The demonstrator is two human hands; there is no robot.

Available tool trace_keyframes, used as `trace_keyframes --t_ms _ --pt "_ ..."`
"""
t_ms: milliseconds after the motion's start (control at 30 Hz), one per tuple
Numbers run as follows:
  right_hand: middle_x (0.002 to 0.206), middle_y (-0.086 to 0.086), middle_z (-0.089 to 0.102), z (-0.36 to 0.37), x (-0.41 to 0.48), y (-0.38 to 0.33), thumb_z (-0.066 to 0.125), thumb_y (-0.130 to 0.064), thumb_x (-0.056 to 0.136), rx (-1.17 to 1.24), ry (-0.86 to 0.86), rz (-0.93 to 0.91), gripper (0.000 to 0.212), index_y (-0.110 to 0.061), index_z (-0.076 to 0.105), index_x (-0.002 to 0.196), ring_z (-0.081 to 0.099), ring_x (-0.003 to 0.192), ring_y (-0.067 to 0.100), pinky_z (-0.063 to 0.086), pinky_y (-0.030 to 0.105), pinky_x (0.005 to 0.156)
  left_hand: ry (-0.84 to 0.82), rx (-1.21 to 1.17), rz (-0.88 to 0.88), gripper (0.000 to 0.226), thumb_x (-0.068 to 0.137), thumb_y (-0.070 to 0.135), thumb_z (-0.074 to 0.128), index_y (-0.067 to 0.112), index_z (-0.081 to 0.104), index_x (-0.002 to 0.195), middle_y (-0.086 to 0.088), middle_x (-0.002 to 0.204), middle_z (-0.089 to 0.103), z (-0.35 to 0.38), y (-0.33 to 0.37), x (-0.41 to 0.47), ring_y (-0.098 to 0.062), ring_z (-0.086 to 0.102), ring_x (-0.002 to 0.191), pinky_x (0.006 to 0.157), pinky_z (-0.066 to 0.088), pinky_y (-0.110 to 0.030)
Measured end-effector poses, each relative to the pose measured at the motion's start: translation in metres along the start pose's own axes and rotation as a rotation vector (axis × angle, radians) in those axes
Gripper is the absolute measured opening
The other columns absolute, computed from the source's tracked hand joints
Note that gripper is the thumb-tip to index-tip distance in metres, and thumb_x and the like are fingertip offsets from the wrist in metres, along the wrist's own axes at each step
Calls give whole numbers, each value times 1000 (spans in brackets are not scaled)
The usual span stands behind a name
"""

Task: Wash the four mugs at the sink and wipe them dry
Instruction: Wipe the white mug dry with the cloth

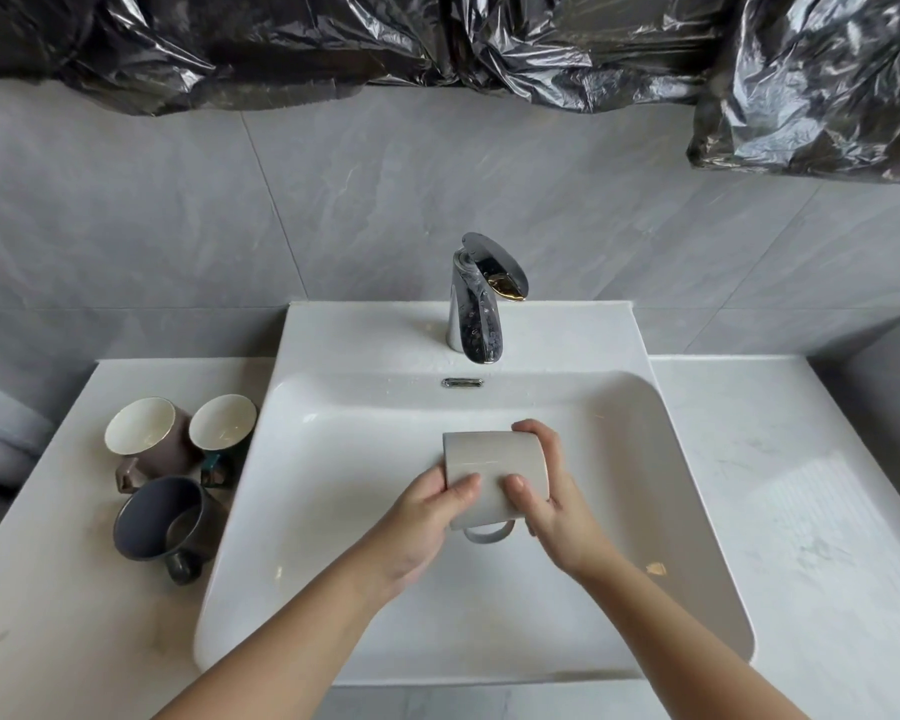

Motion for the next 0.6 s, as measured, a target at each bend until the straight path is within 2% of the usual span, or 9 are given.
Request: trace_keyframes --t_ms 67,133,167,233,300,333,400,500,600 --pt "100 -26 56 -3 0 -1 50 -58 81 -43 -53 -8 56 -36 33 129 55 73 -3 45 16 60 15 75 32 39 90 27 50 17 55 127 -1 121 68 -1 3 -1 -18 60 117 104 43 -34" --pt "102 -14 57 -10 5 -2 44 -67 81 -23 -100 158 54 -45 36 129 56 73 2 47 25 56 23 205 72 41 92 29 47 19 50 131 2 125 65 -6 3 -2 -15 57 120 106 41 -36" --pt "101 -7 58 -13 6 -3 41 -72 81 32 -126 278 54 -44 43 128 57 72 7 45 27 53 19 297 93 45 93 32 46 20 46 136 3 130 61 -9 1 -2 -12 52 126 112 35 -40" --pt "98 4 64 -15 8 -3 34 -79 86 254 -203 524 63 -32 57 121 56 65 17 36 24 45 -11 558 147 50 94 35 41 36 31 144 4 149 43 -10 2 -2 -1 25 142 121 9 -43" --pt "86 10 65 -12 8 -6 33 -76 89 472 -224 673 65 -23 62 114 52 56 21 28 20 39 -107 755 211 53 98 27 39 53 13 136 20 153 24 -7 5 -1 19 5 138 121 -10 -36" --pt "78 10 62 -9 8 -6 39 -73 87 533 -193 705 61 -20 61 110 49 51 20 26 19 37 -157 788 206 53 99 25 41 53 13 135 32 147 18 -6 6 0 24 3 134 120 -12 -36" --pt "68 6 52 -1 8 -3 48 -67 88 540 -109 683 52 -19 57 105 41 46 17 24 20 38 -178 663 138 46 97 32 43 45 25 137 32 144 26 -4 4 1 15 13 138 122 1 -37" --pt "75 2 45 2 5 7 52 -66 79 298 3 393 54 -23 52 111 39 52 13 28 22 47 -158 167 -2 45 93 33 47 26 43 138 2 137 55 1 7 -5 -10 48 130 109 35 -26" --pt "80 -11 54 1 -1 6 53 -61 76 140 -29 90 54 -34 40 121 44 58 9 39 22 51 -122 1 7 38 94 22 46 13 52 130 -3 118 68 5 9 -7 -17 63 112 96 45 -23"
Point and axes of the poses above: each hand's wrist, its own x-axis towards the middle knuckle, its own z-axis out of the palm, y = z × x, the point moved 1 cm from there along x, towards the middle knuckle
